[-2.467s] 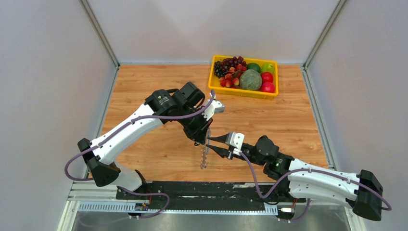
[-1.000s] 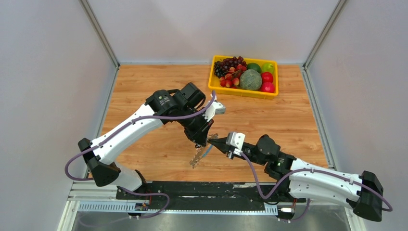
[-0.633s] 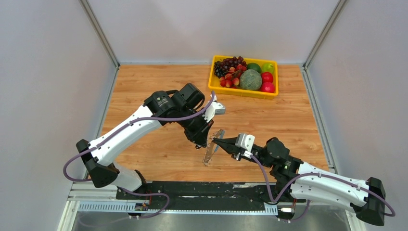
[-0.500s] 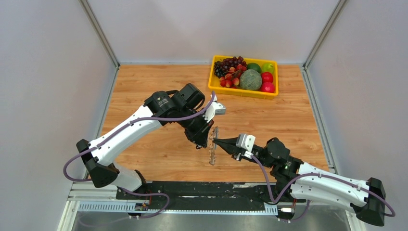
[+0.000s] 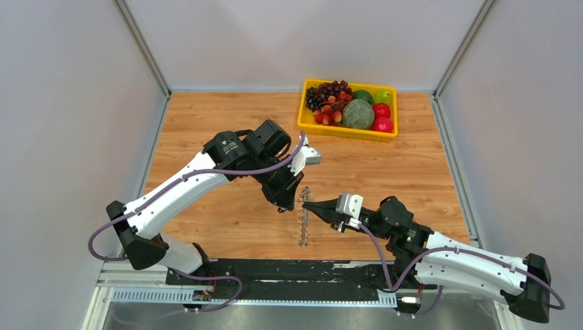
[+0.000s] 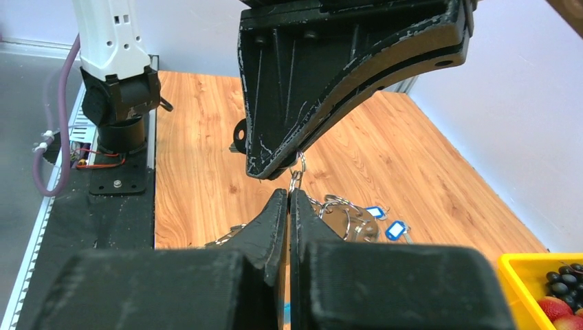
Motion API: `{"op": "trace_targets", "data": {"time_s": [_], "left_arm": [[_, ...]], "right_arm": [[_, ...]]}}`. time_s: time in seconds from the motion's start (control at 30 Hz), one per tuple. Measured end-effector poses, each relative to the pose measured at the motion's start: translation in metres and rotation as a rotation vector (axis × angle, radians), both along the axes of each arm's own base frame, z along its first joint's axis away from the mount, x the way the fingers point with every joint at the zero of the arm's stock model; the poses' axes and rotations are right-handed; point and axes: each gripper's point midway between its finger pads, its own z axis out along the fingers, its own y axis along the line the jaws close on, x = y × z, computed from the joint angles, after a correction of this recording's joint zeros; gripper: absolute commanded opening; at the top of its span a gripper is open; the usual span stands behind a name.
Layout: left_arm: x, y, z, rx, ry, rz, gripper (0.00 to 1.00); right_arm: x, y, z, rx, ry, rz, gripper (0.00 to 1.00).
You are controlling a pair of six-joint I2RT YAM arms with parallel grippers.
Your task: Remove the keys from the keyring
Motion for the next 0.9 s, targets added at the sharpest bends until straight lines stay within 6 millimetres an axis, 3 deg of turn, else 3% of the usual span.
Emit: {"op": "trace_targets", "data": {"time_s": [0.47, 0.9], "left_arm": [[0.010, 0.016, 0.008, 0.022, -0.148, -0.020, 0.00], [0.002, 0.021, 0.016, 0.017, -0.314, -0.152, 0.00]], "right_arm": [[0.002, 0.021, 0.001, -0.065, 0.031, 0.047, 0.00], [0.001, 0.032, 0.003, -0.073, 0.069, 0.074, 0.00]]}}
